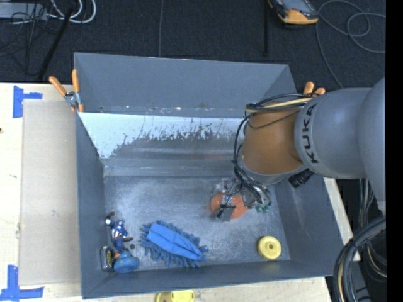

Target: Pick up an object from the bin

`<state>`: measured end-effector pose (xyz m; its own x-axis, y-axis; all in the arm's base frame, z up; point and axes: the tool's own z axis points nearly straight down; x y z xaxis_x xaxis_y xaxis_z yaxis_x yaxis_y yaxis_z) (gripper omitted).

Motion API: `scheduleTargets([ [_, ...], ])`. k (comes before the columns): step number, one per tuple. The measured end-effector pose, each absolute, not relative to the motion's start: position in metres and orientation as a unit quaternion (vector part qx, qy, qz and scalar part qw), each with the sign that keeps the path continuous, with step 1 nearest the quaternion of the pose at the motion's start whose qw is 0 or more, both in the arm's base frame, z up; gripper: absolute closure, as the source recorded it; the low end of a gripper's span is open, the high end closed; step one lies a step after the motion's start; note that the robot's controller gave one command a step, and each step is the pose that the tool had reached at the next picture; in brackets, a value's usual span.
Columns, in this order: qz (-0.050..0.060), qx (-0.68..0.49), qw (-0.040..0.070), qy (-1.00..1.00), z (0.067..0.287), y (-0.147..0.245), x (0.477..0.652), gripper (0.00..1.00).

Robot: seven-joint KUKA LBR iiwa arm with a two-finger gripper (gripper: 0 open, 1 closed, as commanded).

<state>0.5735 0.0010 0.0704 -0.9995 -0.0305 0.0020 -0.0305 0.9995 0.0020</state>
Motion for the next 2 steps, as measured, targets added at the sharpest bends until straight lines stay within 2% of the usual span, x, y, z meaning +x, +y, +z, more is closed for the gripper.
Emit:
scheduleTargets([
  [1,0.000,0.024,0.000,-1.000,0.1761,0.0127,0.5751,1.00],
  [2,0.000,0.024,0.000,-1.000,0.1761,0.0126,0.5751,1.00],
])
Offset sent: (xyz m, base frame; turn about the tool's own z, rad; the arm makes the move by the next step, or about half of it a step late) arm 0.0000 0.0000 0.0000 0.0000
